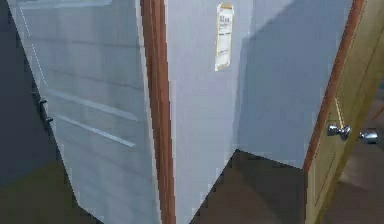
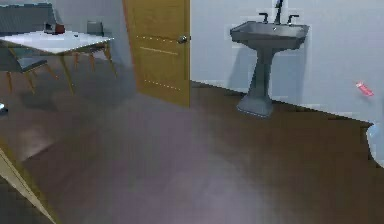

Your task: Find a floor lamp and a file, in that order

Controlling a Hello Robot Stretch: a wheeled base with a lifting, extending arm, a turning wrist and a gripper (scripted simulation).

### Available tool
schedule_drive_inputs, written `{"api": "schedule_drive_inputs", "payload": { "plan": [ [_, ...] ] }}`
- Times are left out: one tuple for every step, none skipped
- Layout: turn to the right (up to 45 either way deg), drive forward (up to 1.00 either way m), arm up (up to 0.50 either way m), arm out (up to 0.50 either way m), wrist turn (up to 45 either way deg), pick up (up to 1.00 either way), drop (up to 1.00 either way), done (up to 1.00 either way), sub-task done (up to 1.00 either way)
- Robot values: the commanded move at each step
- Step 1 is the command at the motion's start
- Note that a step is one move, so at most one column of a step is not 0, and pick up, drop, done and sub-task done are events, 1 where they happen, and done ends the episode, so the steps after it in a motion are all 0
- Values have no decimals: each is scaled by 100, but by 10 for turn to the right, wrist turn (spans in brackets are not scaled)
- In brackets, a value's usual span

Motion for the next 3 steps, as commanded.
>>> {"api": "schedule_drive_inputs", "payload": {
  "plan": [
    [-450,0,0,0,0,0,0,0,0],
    [-390,0,0,0,0,0,0,0,0],
    [0,100,0,0,0,0,0,0,0]
  ]
}}
